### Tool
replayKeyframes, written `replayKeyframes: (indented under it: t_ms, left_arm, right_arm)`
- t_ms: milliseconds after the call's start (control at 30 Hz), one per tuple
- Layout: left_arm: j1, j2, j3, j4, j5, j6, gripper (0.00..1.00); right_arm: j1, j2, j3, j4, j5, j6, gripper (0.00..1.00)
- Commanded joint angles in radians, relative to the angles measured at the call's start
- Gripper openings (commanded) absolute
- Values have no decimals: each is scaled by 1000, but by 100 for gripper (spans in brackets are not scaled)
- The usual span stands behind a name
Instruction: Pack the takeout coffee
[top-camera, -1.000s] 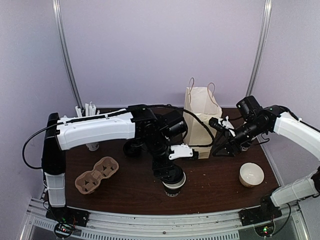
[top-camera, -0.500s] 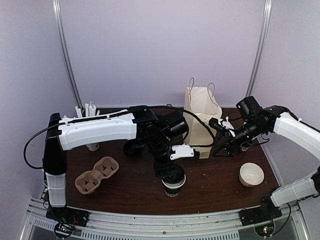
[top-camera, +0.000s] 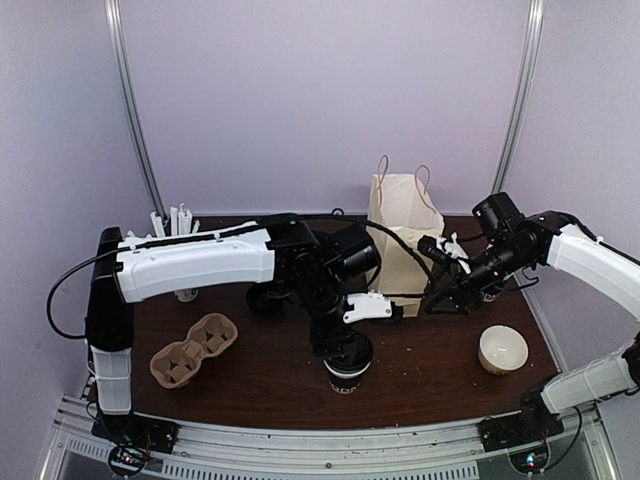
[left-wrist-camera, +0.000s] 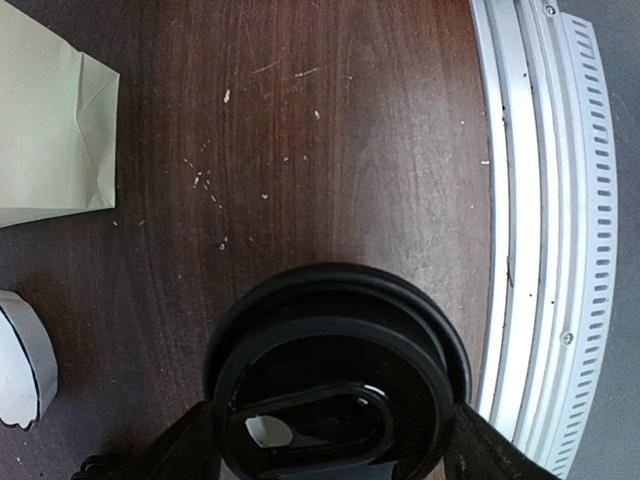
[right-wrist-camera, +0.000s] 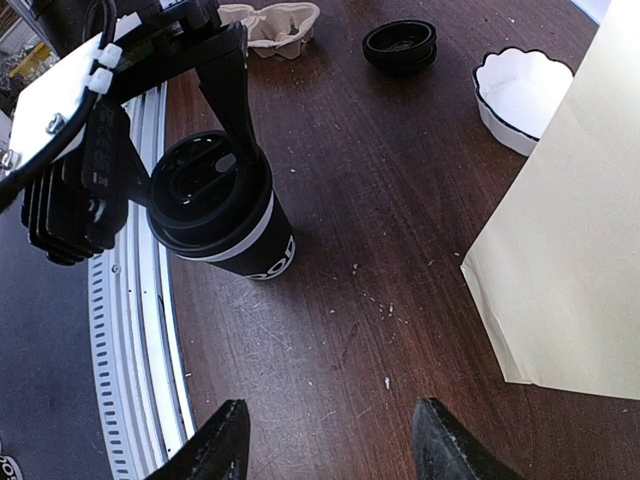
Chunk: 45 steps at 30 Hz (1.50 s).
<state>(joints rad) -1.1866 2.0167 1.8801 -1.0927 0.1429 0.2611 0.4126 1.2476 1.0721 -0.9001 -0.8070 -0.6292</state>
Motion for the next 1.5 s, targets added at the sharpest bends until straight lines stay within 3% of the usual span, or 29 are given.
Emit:
replayKeyframes:
  t_ms: [0,500,967,1467]
  left_arm:
    - [-5,24,17,10,14,17,77]
    - [-7,37,25,-27,6,22,78]
    - [-10,18,31,-30,14,15,87]
    - [-9,-141,-46,42,-70,-7,91]
  right_arm:
    - [-4,3,-12,12,-11,-12,59]
    - [-4,0,-18,10,-12,-15,60]
    - [-4,-5,-15,4,-17,-16,60]
    - [3,14,12,-31,-51,-22,62]
